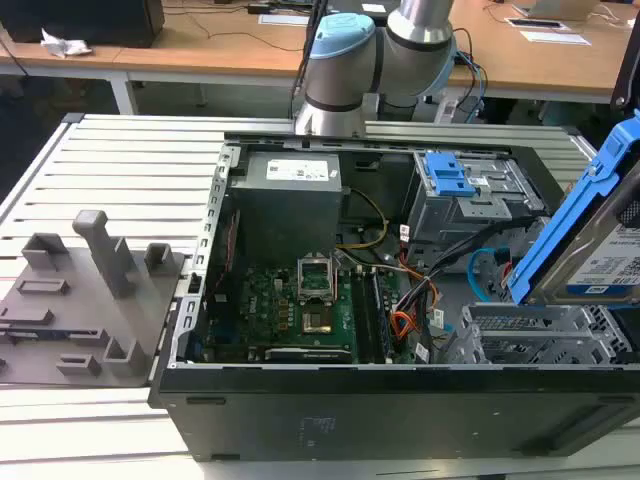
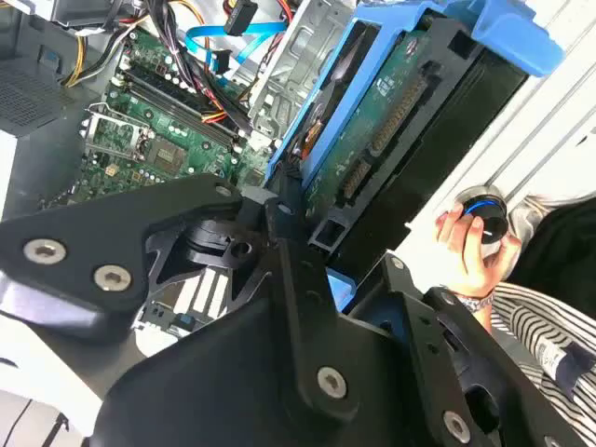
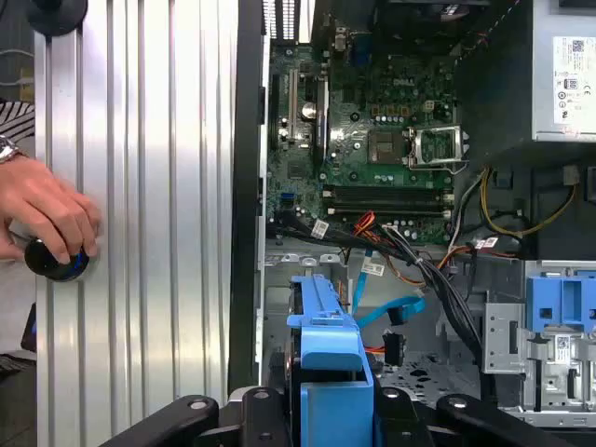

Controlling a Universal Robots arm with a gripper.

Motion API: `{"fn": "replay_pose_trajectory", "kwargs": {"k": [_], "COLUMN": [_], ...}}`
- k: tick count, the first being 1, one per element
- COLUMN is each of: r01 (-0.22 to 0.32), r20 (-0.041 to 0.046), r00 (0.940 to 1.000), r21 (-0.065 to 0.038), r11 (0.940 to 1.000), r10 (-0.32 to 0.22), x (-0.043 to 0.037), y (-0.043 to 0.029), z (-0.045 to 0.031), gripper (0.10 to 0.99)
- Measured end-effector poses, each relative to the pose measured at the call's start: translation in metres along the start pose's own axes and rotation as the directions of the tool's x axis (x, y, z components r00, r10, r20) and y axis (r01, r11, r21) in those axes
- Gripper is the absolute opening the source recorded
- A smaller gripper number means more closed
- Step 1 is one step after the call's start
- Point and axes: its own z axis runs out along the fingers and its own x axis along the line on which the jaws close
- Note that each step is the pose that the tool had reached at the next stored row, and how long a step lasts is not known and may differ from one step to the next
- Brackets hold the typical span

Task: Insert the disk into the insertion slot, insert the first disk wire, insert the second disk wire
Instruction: 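Insert the disk into the insertion slot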

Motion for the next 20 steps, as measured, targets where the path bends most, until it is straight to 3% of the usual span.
{"fn": "replay_pose_trajectory", "kwargs": {"k": [14, 20], "r01": [0.0, 0.0], "r20": [0.0001, 0.0], "r00": [1.0, 1.0], "r21": [0.0, 0.0], "r11": [1.0, 1.0], "r10": [0.0, 0.0], "x": [0.0, -0.0001], "y": [-0.0006, -0.001], "z": [0.0159, 0.0268], "gripper": [0.361, 0.361]}}
